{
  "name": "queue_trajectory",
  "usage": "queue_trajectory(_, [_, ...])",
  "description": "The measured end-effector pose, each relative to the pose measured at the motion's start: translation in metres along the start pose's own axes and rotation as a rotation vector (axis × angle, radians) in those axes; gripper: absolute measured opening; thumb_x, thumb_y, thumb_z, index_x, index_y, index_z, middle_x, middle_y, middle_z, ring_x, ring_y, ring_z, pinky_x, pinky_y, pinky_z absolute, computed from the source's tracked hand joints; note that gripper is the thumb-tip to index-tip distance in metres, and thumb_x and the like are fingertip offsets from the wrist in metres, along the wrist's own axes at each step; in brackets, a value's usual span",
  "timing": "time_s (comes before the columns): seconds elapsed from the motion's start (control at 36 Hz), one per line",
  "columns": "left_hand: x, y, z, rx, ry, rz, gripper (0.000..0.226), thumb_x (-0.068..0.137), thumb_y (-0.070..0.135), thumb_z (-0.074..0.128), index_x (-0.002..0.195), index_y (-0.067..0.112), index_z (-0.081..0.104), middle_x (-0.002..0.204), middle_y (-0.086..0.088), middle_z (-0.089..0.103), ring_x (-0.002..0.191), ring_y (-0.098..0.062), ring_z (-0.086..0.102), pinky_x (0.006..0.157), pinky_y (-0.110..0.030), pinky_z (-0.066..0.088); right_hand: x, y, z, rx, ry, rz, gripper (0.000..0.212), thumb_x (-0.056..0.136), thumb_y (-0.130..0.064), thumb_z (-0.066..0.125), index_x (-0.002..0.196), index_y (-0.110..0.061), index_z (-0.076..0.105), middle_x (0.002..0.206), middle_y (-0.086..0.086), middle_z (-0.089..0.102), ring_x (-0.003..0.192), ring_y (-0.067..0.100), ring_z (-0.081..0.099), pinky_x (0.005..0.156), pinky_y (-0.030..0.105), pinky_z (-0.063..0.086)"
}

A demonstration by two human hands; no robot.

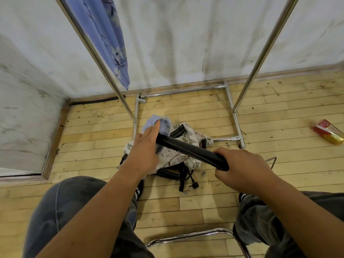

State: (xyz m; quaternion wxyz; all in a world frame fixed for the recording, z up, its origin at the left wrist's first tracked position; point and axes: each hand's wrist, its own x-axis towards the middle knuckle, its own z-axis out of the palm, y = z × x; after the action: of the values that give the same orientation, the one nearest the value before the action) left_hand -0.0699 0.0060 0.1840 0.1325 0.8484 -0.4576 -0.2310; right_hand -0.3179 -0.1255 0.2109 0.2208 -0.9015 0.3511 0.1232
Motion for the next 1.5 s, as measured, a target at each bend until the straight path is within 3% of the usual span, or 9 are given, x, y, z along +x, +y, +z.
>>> queue_trajectory(0.33, [-0.003, 0.011, 0.004, -0.036, -0.124, 0.117, 0.086, 0.100, 0.003, 0.054, 0.165, 0.029, 0.004, 0.143, 0.003, 0.040, 0.106, -0.019, 0.034, 0.087, -0.036, 0.034, -0.002, 0.000, -0.001, -0.062, 0.065, -0.005, 0.043, 0.095, -0.041, 0.057, 0.136, -0.047, 0.046, 0.094, -0.019, 0.058, 0.079, 0.005, 0.054, 0.059, 0.023, 0.035])
queue_trajectory(0.53, [-0.004, 0.016, 0.008, -0.070, -0.264, 0.192, 0.105, 0.089, -0.011, 0.053, 0.164, 0.038, -0.002, 0.147, 0.004, 0.038, 0.109, -0.022, 0.038, 0.086, -0.040, 0.043, -0.003, 0.000, 0.000, -0.064, 0.051, 0.011, 0.039, 0.094, -0.043, 0.059, 0.132, -0.045, 0.051, 0.089, -0.019, 0.055, 0.081, 0.007, 0.055, 0.065, 0.026, 0.043])
queue_trajectory(0.64, [-0.003, 0.016, 0.012, -0.070, -0.250, 0.233, 0.107, 0.088, -0.011, 0.054, 0.163, 0.041, -0.002, 0.126, 0.005, 0.037, 0.100, -0.016, 0.033, 0.079, -0.029, 0.036, -0.002, -0.001, 0.000, -0.058, 0.064, 0.007, 0.041, 0.094, -0.042, 0.059, 0.133, -0.046, 0.051, 0.092, -0.019, 0.058, 0.081, 0.007, 0.056, 0.066, 0.026, 0.043])
queue_trajectory(0.83, [0.009, -0.002, 0.015, 0.026, -0.076, 0.059, 0.107, 0.088, 0.009, 0.073, 0.164, 0.026, 0.000, 0.164, -0.001, 0.022, 0.136, -0.036, 0.041, 0.107, -0.053, 0.046, 0.000, 0.003, -0.002, -0.156, 0.121, -0.024, 0.045, 0.095, -0.037, 0.055, 0.138, -0.051, 0.048, 0.084, -0.019, 0.053, 0.074, 0.006, 0.047, 0.076, 0.029, 0.033])
queue_trajectory(1.0, [0.005, 0.004, 0.013, -0.023, -0.208, 0.091, 0.107, 0.086, -0.003, 0.064, 0.165, 0.026, -0.002, 0.163, 0.000, 0.023, 0.134, -0.029, 0.041, 0.091, -0.036, 0.046, -0.001, 0.001, -0.003, -0.191, 0.096, -0.059, 0.041, 0.097, -0.037, 0.054, 0.135, -0.049, 0.049, 0.084, -0.016, 0.050, 0.077, 0.009, 0.046, 0.079, 0.032, 0.033])
queue_trajectory(1.17, [-0.006, 0.021, 0.018, -0.099, -0.359, 0.215, 0.099, 0.096, 0.002, 0.063, 0.165, 0.033, -0.001, 0.152, 0.008, 0.034, 0.107, -0.018, 0.045, 0.075, -0.014, 0.040, 0.001, 0.000, 0.001, -0.165, 0.080, -0.041, 0.034, 0.095, -0.038, 0.055, 0.127, -0.047, 0.053, 0.084, -0.016, 0.056, 0.075, 0.007, 0.051, 0.079, 0.031, 0.036])
queue_trajectory(1.28, [-0.010, 0.033, 0.019, -0.182, -0.359, 0.265, 0.089, 0.101, 0.020, 0.065, 0.165, 0.029, 0.003, 0.156, 0.010, 0.033, 0.121, -0.016, 0.049, 0.080, -0.011, 0.040, 0.001, 0.001, 0.004, -0.115, 0.049, -0.001, 0.033, 0.093, -0.039, 0.056, 0.125, -0.045, 0.057, 0.085, -0.015, 0.060, 0.074, 0.006, 0.055, 0.072, 0.028, 0.040])
queue_trajectory(1.39, [-0.015, 0.046, 0.014, -0.245, -0.395, 0.254, 0.090, 0.099, 0.016, 0.065, 0.166, 0.026, 0.004, 0.160, 0.010, 0.030, 0.113, -0.021, 0.046, 0.085, -0.028, 0.042, 0.002, 0.002, 0.005, -0.034, -0.005, 0.059, 0.038, 0.092, -0.043, 0.060, 0.130, -0.044, 0.057, 0.089, -0.017, 0.058, 0.076, 0.006, 0.053, 0.067, 0.026, 0.043])
queue_trajectory(1.5, [-0.015, 0.050, 0.015, -0.248, -0.393, 0.255, 0.092, 0.099, 0.017, 0.067, 0.165, 0.028, 0.004, 0.163, 0.017, 0.023, 0.115, -0.021, 0.047, 0.083, -0.016, 0.044, 0.006, 0.004, 0.007, 0.096, -0.064, 0.113, 0.044, 0.090, -0.046, 0.064, 0.133, -0.044, 0.055, 0.098, -0.014, 0.062, 0.078, 0.004, 0.054, 0.065, 0.025, 0.044])
